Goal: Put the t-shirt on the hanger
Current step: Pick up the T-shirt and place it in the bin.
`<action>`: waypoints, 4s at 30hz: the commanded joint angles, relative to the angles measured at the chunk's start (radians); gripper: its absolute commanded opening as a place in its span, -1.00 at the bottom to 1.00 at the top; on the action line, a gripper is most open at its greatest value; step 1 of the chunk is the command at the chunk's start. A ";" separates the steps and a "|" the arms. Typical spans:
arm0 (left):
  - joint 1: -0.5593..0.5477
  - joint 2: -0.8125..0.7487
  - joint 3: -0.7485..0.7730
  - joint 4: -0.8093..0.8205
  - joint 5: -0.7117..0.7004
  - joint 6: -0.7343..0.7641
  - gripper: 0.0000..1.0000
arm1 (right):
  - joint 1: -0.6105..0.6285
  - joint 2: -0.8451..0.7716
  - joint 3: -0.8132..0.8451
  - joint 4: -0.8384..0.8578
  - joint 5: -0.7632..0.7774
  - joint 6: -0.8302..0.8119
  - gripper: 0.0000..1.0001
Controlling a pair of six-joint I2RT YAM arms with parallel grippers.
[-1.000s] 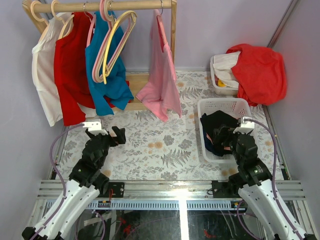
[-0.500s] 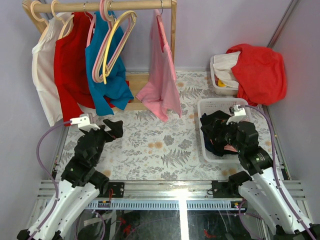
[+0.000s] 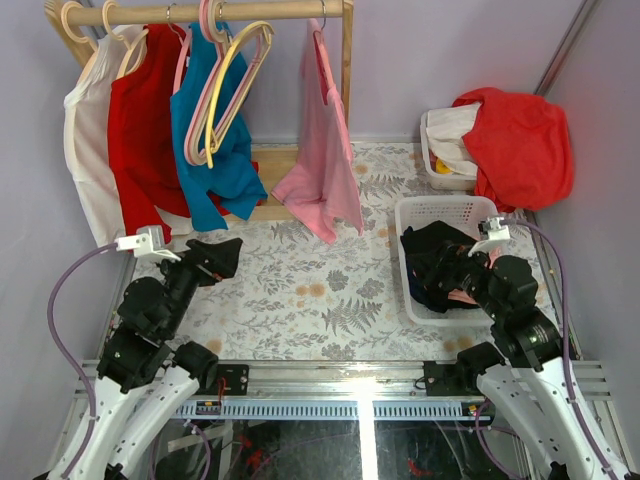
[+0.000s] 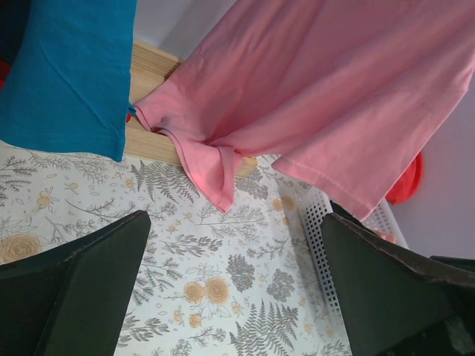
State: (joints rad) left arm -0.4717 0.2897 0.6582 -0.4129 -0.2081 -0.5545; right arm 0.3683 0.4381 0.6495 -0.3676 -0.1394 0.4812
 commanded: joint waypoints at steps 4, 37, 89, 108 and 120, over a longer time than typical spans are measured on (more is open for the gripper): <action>-0.005 0.011 0.071 -0.096 -0.018 -0.078 0.99 | 0.002 -0.039 0.038 -0.060 0.096 0.019 0.98; -0.005 0.278 0.175 -0.133 0.245 -0.116 0.99 | -0.015 0.529 0.299 -0.295 0.479 0.112 0.85; -0.006 0.292 0.253 -0.213 0.329 -0.099 0.99 | -0.185 0.650 0.086 -0.019 0.358 0.065 -1.00; -0.069 0.400 0.316 -0.141 0.420 -0.081 0.99 | -0.186 0.372 0.417 -0.124 0.010 0.057 -1.00; -0.339 0.441 0.282 -0.034 0.245 -0.131 0.99 | -0.186 0.345 0.506 -0.072 -0.149 0.163 -1.00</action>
State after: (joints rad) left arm -0.7063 0.7151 0.9554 -0.5560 0.1291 -0.6632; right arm 0.1829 0.8009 1.1145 -0.5098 -0.1944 0.5930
